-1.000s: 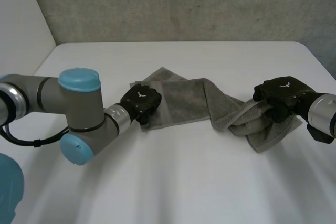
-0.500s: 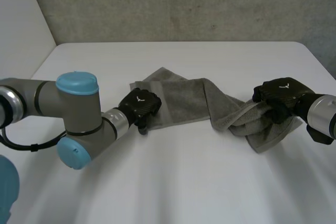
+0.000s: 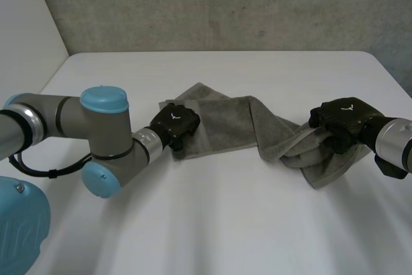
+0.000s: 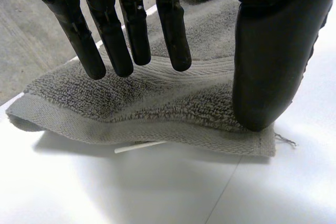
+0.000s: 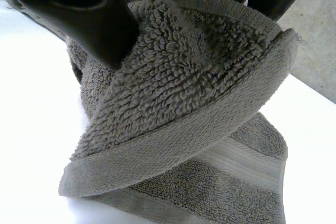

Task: Fold the towel.

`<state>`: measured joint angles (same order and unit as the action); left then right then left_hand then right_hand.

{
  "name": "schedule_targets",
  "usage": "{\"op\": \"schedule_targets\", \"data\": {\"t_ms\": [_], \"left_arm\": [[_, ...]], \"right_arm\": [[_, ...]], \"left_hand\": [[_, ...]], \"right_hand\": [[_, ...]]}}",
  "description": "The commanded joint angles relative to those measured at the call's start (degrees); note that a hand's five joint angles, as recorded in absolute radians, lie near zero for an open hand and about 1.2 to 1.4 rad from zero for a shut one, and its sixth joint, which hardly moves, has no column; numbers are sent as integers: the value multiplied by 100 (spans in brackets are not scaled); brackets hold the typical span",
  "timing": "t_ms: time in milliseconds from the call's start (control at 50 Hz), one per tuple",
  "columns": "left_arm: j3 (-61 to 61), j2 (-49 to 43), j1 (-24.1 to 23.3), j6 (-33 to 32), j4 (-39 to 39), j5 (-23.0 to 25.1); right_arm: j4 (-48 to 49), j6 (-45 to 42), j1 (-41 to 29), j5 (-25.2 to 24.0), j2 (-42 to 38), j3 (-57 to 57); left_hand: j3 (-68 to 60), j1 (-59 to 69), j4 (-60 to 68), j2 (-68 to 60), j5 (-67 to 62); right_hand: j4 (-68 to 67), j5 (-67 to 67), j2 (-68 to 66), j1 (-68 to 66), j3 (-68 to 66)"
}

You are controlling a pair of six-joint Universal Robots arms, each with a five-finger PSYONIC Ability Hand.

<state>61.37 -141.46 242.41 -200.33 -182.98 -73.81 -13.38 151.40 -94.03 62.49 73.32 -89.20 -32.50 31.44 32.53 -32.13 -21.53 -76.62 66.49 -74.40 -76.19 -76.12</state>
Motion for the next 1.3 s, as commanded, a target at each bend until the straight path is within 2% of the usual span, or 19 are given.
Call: {"op": "schedule_targets", "data": {"t_ms": [20, 100, 120, 140, 180, 200, 220, 460, 560, 680, 740, 840, 960, 1000, 1020, 1060, 1160, 1240, 1300], "left_arm": [[-125, -154, -1, 2, 16, -2], [-196, -207, -1, -6, 52, -2], [-239, -224, -1, 2, 86, -2], [-240, -224, -1, 2, 87, -2], [-284, -242, -10, 2, 157, -2], [-284, -242, -10, 2, 157, -2], [-292, -242, -10, 2, 183, -2], [-187, 215, -27, 143, 658, 112], [111, 1293, 218, 485, 676, 595], [296, 2184, 500, 837, 658, 613], [375, 2667, 606, 1092, 605, 622], [673, 3606, 1132, 1715, 369, 675], [1000, 3669, 1432, 1980, 16, 675], [1192, 3399, 1502, 1954, -71, 666], [1193, 3397, 1502, 1954, -72, 666], [1115, 2890, 1537, 1884, -54, 657], [606, 2326, 1590, 1629, -45, 587], [-64, 1999, 1581, 1620, -45, 569], [-973, 1754, 1546, 1681, -71, 482]], "right_arm": [[-6, -5, 8, 0, -45, 17], [-7, -5, 8, 0, -54, 26], [2, -5, 8, 0, -63, 26], [2, -5, 8, 0, -63, 26], [-6, -5, 8, 0, -63, 17], [-7, -5, 8, 0, -63, 17], [2, -5, 8, 0, -63, 17], [-15, 3, 52, 27, -28, 131], [-94, 144, 26, 53, 129, 517], [-103, 539, 43, 167, 956, 1063], [-173, 1101, 87, 132, 1483, 1860], [-515, 1260, 227, 44, 1554, 2354], [-929, 759, 228, 35, 763, 2126], [-1349, -272, 114, 193, 133, 2012], [-1351, -278, 113, 194, 130, 2012], [-1780, -1153, -26, 535, -193, 2064], [-1686, -1079, -412, 1124, -703, 2712], [-1307, -761, -678, 1178, -907, 3365], [-538, -228, -844, 1239, -1134, 4214]], "left_hand": [[-42, 148, 39, -79, -139], [-783, 888, 779, -820, -879], [-1765, 1871, 1762, -1802, -1862], [-1775, 1881, 1772, -1812, -1871], [-4035, 4141, 4032, -4072, -4131], [-4046, 4152, 4043, -4083, -4142], [-4743, 4849, 4740, -4780, -4840], [-4750, 4856, 4747, -4787, -4847], [-4750, 4856, 4747, -4787, -4847], [-4750, 4856, 4747, -4787, -4847], [-4750, 4856, 4747, -4787, -4847], [-4750, 4856, 4747, -4787, -4847], [-4750, 4856, 4747, -4787, -4847], [-4750, 4856, 4747, -4787, -4847], [-4750, 4856, 4747, -4787, -4847], [-4750, 4856, 4747, -4787, -4847], [-4750, 4856, 4747, -4787, -4847], [-4750, 4856, 4747, -4787, -4847], [-4750, 4856, 4747, -4787, -4847]], "right_hand": [[-338, 351, -560, -381, -388], [-338, 351, -560, -381, -388], [-338, 351, -560, -381, -388], [-338, 351, -560, -381, -388], [-338, 351, -560, -381, -388], [-338, 351, -560, -381, -388], [-338, 351, -560, -381, -388], [-338, 351, -560, -381, -388], [-338, 351, -560, -381, -388], [-338, 351, -560, -381, -388], [-338, 351, -560, -381, -388], [-338, 351, -560, -381, -388], [-338, 351, -560, -381, -388], [-338, 351, -560, -381, -388], [-338, 351, -560, -381, -388], [-338, 351, -560, -381, -388], [-338, 351, -560, -381, -388], [-338, 351, -560, -381, -388], [-338, 351, -560, -381, -388]]}}
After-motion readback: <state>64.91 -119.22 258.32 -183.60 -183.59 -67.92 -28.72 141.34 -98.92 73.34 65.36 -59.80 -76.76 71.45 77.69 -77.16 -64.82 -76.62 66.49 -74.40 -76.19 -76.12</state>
